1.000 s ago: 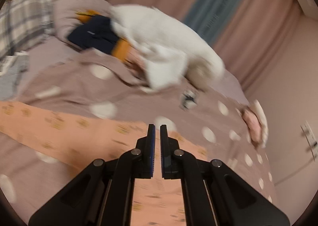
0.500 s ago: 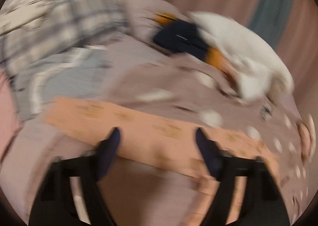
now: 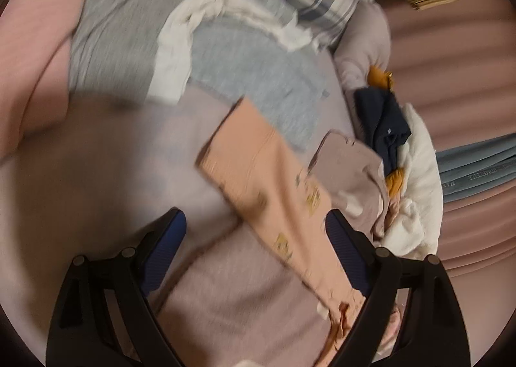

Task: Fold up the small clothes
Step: 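Fold the held sleeve across the romper body with the left tool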

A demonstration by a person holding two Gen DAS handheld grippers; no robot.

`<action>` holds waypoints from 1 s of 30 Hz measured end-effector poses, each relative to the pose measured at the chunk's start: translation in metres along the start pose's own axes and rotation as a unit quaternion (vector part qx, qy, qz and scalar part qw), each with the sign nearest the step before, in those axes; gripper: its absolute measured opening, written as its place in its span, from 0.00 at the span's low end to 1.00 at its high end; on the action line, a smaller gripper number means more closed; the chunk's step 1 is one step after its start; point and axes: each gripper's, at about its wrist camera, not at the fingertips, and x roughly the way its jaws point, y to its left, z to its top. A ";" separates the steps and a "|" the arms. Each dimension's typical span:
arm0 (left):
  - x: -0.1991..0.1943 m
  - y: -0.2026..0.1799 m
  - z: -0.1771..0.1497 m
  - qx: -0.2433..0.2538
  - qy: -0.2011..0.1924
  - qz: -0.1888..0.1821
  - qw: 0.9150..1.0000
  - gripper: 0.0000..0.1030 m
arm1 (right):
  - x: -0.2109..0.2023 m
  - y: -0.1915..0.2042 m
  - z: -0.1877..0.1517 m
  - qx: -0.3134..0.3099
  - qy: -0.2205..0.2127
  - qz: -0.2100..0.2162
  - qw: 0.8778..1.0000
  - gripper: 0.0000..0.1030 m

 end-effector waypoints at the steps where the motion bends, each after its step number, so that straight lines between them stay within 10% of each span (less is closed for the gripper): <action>1: 0.002 -0.004 0.003 0.006 -0.004 0.003 1.000 0.84 | 0.003 0.001 0.001 0.004 0.005 0.001 1.000 0.69; 13: 0.036 -0.009 0.023 0.011 0.006 0.007 1.000 0.07 | 0.024 0.003 0.002 -0.013 0.040 -0.035 0.999 0.69; 26: 0.004 -0.109 -0.018 0.150 -0.048 0.048 0.986 0.05 | 0.008 -0.003 -0.005 -0.009 0.021 -0.027 0.999 0.69; 30: 0.002 -0.160 -0.060 0.202 -0.039 0.007 0.979 0.05 | -0.005 -0.015 -0.012 0.014 0.013 -0.025 1.000 0.69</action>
